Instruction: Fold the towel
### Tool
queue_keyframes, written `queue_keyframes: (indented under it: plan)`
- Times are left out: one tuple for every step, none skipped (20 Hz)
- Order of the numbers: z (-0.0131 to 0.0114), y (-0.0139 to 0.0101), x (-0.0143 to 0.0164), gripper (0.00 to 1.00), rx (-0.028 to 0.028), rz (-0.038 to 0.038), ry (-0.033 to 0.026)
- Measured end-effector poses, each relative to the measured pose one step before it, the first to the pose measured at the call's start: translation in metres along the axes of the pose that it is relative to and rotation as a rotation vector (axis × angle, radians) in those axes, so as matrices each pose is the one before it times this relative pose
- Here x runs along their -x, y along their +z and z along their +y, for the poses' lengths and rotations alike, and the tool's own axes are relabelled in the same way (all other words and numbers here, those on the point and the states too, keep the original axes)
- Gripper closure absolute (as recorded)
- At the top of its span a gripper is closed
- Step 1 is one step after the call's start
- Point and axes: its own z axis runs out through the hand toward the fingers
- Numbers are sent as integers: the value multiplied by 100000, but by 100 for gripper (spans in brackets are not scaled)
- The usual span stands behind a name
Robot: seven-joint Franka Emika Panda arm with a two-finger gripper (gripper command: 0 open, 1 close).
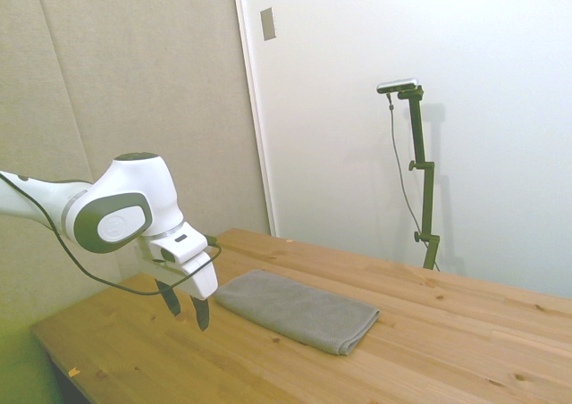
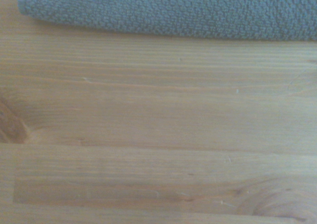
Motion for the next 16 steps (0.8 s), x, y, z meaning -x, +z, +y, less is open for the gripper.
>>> queue_keyframes:
  plan:
    - [-60,-98,-45,0,-170,161,81]
    - [-65,-50,-16,0,-12,174,727]
    - [-281,-156,-56,0,150,901,726]
    - [-674,-462,-183,0,-10,1818,829]
    - [-1025,-561,-251,0,-170,1997,378]
    - [-1321,-525,-225,0,138,2185,180]
    - [-1446,-292,-173,0,523,1858,111]
    - [-1618,-88,-82,0,1002,2009,-323]
    - [-1826,191,107,0,1917,2559,-580]
    - [-1967,375,256,0,2775,3261,-775]
    - [-2036,497,429,0,3114,3746,-1038]
    - [-2155,432,671,0,2647,4231,-1453]
    - [-2091,156,792,0,2206,4246,-1636]
    - [-1891,-98,708,0,1952,4301,-1716]
    - [-2248,-418,828,0,1580,5400,-2631]
    - [-1650,-176,556,0,877,3760,-3447]
